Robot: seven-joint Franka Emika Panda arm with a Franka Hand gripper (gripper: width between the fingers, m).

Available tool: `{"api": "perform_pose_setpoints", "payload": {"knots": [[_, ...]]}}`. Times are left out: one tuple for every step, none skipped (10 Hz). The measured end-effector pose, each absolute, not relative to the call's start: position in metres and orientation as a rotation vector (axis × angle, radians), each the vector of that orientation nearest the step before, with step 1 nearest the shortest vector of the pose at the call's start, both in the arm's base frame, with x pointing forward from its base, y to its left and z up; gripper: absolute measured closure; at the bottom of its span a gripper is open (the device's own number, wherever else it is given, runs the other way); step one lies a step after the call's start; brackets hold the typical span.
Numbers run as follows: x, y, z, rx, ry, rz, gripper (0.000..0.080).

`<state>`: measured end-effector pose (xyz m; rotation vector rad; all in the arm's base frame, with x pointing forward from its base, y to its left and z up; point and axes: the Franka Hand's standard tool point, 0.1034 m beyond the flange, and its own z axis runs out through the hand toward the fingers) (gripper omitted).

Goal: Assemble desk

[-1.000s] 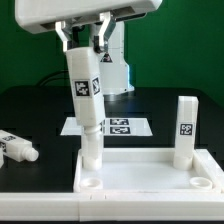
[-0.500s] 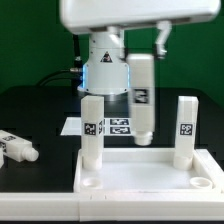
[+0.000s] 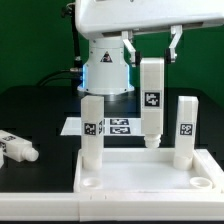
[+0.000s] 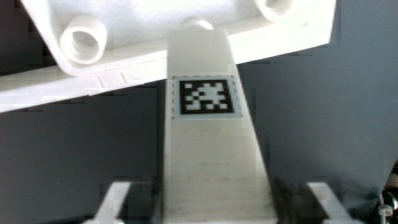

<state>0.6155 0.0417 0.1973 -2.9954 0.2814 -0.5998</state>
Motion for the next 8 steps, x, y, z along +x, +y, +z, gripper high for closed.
{"api": "perform_pose_setpoints", "payload": {"knots": [[0.617,0.066,0.192,-3.013,0.192,-0.622,0.0515],[0.619,0.089,0.183,-3.026,0.092,-0.636,0.0515],[0.620,0.108,0.175,-3.039,0.022,-0.621,0.0515],[0.617,0.121,0.173,-3.049,-0.011,-0.601,0.0515],[0.618,0.119,0.174,-3.047,-0.013,-0.604,0.0515],[0.617,0.119,0.173,-3.048,-0.012,-0.602,0.0515],[0.617,0.120,0.172,-3.048,-0.013,-0.602,0.0515],[0.620,0.119,0.168,-3.041,-0.003,-0.625,0.0515]]}}
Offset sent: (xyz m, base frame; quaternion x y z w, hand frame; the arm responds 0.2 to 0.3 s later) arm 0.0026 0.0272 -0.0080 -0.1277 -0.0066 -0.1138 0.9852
